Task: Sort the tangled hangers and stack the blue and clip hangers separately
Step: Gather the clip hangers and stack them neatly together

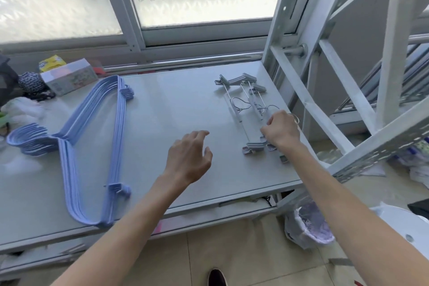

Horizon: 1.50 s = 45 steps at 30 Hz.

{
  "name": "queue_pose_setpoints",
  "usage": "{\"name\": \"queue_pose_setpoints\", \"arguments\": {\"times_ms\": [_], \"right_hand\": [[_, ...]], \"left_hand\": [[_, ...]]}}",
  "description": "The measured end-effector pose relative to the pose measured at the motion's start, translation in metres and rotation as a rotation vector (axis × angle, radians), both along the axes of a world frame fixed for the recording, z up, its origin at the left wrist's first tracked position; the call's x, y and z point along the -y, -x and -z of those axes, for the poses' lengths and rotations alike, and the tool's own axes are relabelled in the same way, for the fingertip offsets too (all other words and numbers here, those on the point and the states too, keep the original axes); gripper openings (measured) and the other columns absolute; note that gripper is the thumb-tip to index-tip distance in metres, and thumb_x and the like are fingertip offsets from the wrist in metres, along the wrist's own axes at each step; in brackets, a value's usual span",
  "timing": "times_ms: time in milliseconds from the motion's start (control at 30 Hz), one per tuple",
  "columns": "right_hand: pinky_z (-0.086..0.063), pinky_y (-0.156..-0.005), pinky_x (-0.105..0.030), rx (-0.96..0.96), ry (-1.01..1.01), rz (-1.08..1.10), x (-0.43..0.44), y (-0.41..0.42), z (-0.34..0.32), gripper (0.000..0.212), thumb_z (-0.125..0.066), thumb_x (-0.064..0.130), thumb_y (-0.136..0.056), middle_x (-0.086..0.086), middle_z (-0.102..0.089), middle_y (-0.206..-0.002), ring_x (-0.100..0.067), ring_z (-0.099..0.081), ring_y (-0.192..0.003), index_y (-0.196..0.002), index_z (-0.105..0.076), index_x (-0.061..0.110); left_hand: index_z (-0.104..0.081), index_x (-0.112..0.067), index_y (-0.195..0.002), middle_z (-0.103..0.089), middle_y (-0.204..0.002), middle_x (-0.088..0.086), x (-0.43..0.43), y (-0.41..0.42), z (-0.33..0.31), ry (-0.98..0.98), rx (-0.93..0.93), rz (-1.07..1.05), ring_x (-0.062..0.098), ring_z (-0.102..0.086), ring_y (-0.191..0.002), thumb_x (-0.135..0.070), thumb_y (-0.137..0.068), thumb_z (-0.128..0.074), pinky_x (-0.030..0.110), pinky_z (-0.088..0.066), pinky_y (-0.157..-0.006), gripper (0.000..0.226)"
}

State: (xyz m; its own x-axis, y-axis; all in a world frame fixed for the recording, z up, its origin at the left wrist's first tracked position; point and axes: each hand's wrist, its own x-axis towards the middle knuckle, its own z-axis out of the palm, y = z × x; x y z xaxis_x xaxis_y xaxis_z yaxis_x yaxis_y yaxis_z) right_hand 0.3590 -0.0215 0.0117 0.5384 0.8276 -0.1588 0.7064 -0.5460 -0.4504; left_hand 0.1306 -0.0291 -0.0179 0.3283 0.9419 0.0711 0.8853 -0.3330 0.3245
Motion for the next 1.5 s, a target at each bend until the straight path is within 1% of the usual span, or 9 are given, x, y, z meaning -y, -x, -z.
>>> {"name": "queue_pose_setpoints", "arguments": {"times_ms": [100,233,433,733,867,967,1200,1333,1500], "right_hand": [[-0.055,-0.074,-0.034,-0.041,0.017,0.004,-0.006,-0.006,0.004,0.016,-0.066,0.009,-0.075,-0.022,-0.067,-0.089,-0.033,-0.068,-0.086,-0.089,-0.069,0.001],[-0.043,-0.064,-0.031,-0.044,0.014,-0.040,-0.006,-0.006,0.004,0.004,-0.056,0.005,-0.078,-0.018,-0.057,-0.078,-0.035,-0.064,-0.083,-0.075,-0.059,0.004],[-0.042,-0.068,-0.032,0.032,-0.162,-0.029,0.000,-0.009,-0.004,0.018,-0.057,0.012,-0.087,-0.021,-0.068,-0.083,-0.039,-0.064,-0.086,-0.074,-0.065,0.002],[-0.040,-0.062,-0.023,-0.283,-0.424,-0.051,0.013,0.026,-0.017,0.018,-0.063,0.020,-0.087,0.006,-0.061,-0.062,-0.017,-0.060,-0.066,-0.072,-0.066,0.011],[-0.045,-0.064,-0.025,-0.225,-0.470,-0.120,0.021,0.055,-0.016,0.013,-0.064,0.019,-0.087,0.008,-0.060,-0.063,-0.015,-0.060,-0.065,-0.076,-0.064,0.013],[-0.046,-0.063,-0.026,-0.234,-0.465,-0.190,0.029,0.078,-0.012,0.011,-0.066,0.019,-0.086,0.008,-0.061,-0.064,-0.015,-0.061,-0.064,-0.077,-0.064,0.014],[-0.046,-0.068,-0.036,-0.238,-0.476,-0.276,0.045,0.123,0.003,0.011,-0.059,0.015,-0.091,-0.005,-0.063,-0.081,-0.024,-0.059,-0.075,-0.082,-0.058,0.009],[-0.048,-0.071,-0.040,-0.286,-0.441,-0.340,0.052,0.134,0.007,0.017,-0.055,0.022,-0.094,-0.003,-0.063,-0.083,-0.024,-0.059,-0.076,-0.084,-0.059,0.009],[-0.042,-0.061,-0.030,-0.390,-0.459,-0.239,0.050,0.114,0.000,0.027,-0.051,0.028,-0.093,0.008,-0.058,-0.061,-0.013,-0.056,-0.062,-0.069,-0.059,0.018]], "left_hand": [[-0.049,-0.024,-0.136,-0.053,-0.135,-0.008,-0.003,-0.008,0.003,-0.022,-0.013,0.016,0.016,-0.051,-0.120,-0.031,-0.091,-0.047,0.031,-0.039,-0.095,0.046],[-0.048,-0.025,-0.136,-0.052,-0.137,-0.009,-0.007,-0.016,0.005,-0.024,-0.029,0.035,0.014,-0.048,-0.124,-0.030,-0.091,-0.047,0.031,-0.038,-0.097,0.046],[-0.047,-0.024,-0.138,-0.051,-0.139,-0.007,-0.014,-0.023,0.003,-0.010,0.005,0.024,0.014,-0.045,-0.127,-0.028,-0.092,-0.046,0.031,-0.038,-0.098,0.046],[-0.050,-0.025,-0.137,-0.054,-0.137,-0.005,-0.025,-0.035,-0.011,-0.002,0.198,-0.031,0.016,-0.050,-0.124,-0.025,-0.092,-0.047,0.033,-0.041,-0.096,0.045],[-0.060,-0.019,-0.122,-0.064,-0.124,0.002,-0.039,-0.034,-0.022,0.305,0.694,-0.223,0.017,-0.062,-0.108,-0.029,-0.096,-0.046,0.033,-0.047,-0.098,0.031],[-0.061,-0.015,-0.107,-0.066,-0.116,0.009,-0.047,-0.031,-0.030,0.520,1.070,-0.339,0.018,-0.067,-0.098,-0.035,-0.100,-0.038,0.035,-0.055,-0.087,0.031],[-0.065,-0.010,-0.083,-0.074,-0.087,0.004,-0.049,-0.016,-0.026,0.283,0.848,-0.416,0.018,-0.072,-0.081,-0.035,-0.096,-0.048,0.037,-0.057,-0.082,0.033],[-0.064,-0.002,-0.088,-0.074,-0.079,0.011,-0.046,-0.011,-0.021,0.355,1.047,-0.521,0.019,-0.073,-0.065,-0.023,-0.095,-0.050,0.027,-0.059,-0.063,0.027],[-0.054,-0.002,-0.088,-0.067,-0.086,0.022,-0.054,-0.001,-0.017,0.542,1.361,-0.638,0.030,-0.072,-0.069,-0.011,-0.100,-0.042,0.037,-0.061,-0.067,0.019]]}}
